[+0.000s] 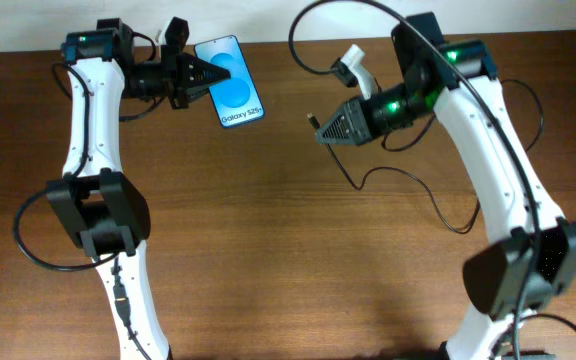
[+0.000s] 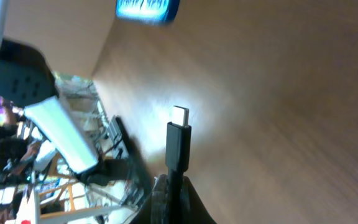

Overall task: Plug charger to phone and switch on socket
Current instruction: 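Lift the cable plug toward the phone's bottom port held by left gripper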

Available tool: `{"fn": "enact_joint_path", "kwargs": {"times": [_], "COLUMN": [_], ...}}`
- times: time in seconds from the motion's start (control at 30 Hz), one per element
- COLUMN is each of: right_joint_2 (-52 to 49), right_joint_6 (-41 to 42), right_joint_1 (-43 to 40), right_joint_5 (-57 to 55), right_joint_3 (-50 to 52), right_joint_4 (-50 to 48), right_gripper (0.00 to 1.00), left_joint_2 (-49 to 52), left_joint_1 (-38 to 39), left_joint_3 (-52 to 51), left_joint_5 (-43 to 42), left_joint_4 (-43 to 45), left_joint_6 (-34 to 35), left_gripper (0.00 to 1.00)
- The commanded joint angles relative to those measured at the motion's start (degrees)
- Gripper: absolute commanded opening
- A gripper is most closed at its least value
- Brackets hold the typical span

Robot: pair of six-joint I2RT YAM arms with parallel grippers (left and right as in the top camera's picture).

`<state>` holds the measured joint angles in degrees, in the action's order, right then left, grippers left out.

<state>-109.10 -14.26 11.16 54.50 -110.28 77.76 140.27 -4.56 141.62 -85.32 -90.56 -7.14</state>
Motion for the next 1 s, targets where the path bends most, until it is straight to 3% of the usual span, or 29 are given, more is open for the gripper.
{"fn": "enact_joint_path", "kwargs": {"times": [0.0, 0.17, 0.4, 0.77, 0.97], "right_joint_2": [10.9, 27.4, 27.0, 27.0, 25.5], "right_joint_6": [3.1, 27.3, 40.9, 45.4, 42.1], "right_joint_1": [-0.3, 0.9, 13.9, 17.3, 16.1], "right_joint_5": [0.0, -2.0, -10.1, -26.2, -22.5], "right_joint_3": [12.3, 39.5, 41.4, 41.4, 41.6], "right_joint_4": [-8.8, -37.9, -49.7, -50.2, -56.3], "right_gripper": [0.05, 0.04, 0.04, 0.04, 0.04], "left_joint_2": [-0.7, -0.7, -0.7, -0.7, -0.7], "left_joint_1": [0.1, 2.6, 8.7, 8.6, 8.2], "left_joint_3": [0.7, 0.7, 0.7, 0.7, 0.7], "left_joint_5": [-3.5, -3.4, -4.7, -4.9, -4.9], "left_joint_4": [-1.3, -0.9, 1.4, 1.3, 1.6], "left_joint_6": [-3.3, -5.0, -5.0, -4.5, -4.5], "left_gripper": [0.0, 0.0, 0.0, 0.0, 0.0]}}
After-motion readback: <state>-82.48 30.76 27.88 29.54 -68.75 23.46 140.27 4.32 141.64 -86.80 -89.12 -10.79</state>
